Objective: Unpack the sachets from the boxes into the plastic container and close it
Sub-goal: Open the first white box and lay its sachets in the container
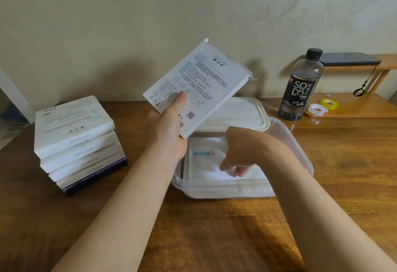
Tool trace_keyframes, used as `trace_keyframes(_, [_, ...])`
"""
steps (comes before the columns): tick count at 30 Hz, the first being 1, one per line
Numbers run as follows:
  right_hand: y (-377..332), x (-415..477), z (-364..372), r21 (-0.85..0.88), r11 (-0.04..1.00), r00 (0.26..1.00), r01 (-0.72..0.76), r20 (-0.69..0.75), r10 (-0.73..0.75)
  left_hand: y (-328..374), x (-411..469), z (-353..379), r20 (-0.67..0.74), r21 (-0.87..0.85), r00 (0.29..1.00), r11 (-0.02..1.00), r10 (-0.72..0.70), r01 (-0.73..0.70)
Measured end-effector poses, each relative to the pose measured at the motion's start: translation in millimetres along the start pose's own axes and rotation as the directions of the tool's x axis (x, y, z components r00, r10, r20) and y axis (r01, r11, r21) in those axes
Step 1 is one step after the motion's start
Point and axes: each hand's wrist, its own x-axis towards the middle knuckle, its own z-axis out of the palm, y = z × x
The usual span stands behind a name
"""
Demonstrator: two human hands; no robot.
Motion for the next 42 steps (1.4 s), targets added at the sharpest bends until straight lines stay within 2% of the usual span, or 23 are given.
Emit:
trace_keyframes(3, [0.0, -4.0, -3.1, -0.266, 0.964, 0.990, 0.030, -0.123, -0.064, -0.8, 1.6, 0.0, 0.010, -0.006, 1.000, 1.000, 0.004, -0.004])
trace_keyframes(5, [0.5, -1.4, -2.9, -0.332, 0.935, 0.978, 0.129, -0.114, -0.175, -1.5, 1.9, -0.7, 0.007, 0.003, 1.000, 1.000, 0.006, -0.006])
trace_keyframes(8, [-1.9, 5.8, 4.2, -0.317, 0.913, 0.967, 0.256, 0.080, -0.244, -2.5, 2.9, -2.6, 0.007, 0.024, 1.000, 1.000, 0.008, -0.008])
trace_keyframes(12, [-2.6, 13.8, 14.9, -0.372, 0.892, 0.962, 0.257, 0.185, -0.200, -2.8, 5.5, -3.9, 0.009, 0.026, 1.000, 1.000, -0.001, 0.000])
trace_keyframes(24, [-6.4, 18.9, 21.6, -0.406, 0.860, 0.949, 0.309, 0.181, -0.256, -6.4, 11.2, -6.6, 0.003, 0.025, 1.000, 1.000, 0.000, 0.000])
trace_keyframes(28, [-6.2, 16.1, 19.7, -0.360, 0.878, 0.949, 0.316, 0.112, -0.296, -5.5, 11.2, -6.5, 0.012, 0.001, 1.000, 1.000, -0.011, 0.011])
trace_keyframes(33, [-12.5, 15.1, 24.7, -0.382, 0.866, 0.946, 0.322, 0.164, -0.279, -5.5, 10.6, -4.4, 0.017, -0.018, 1.000, 1.000, -0.014, 0.014])
trace_keyframes(38, [-14.5, 15.4, 26.0, -0.394, 0.862, 0.947, 0.320, 0.154, -0.281, -5.7, 10.3, -6.0, 0.029, 0.004, 1.000, 1.000, -0.007, 0.007])
trace_keyframes(42, [-11.8, -4.5, 3.4, -0.288, 0.916, 0.960, 0.279, 0.077, -0.268, 0.6, 12.5, -8.8, 0.075, 0.017, 0.996, 0.999, -0.041, 0.040])
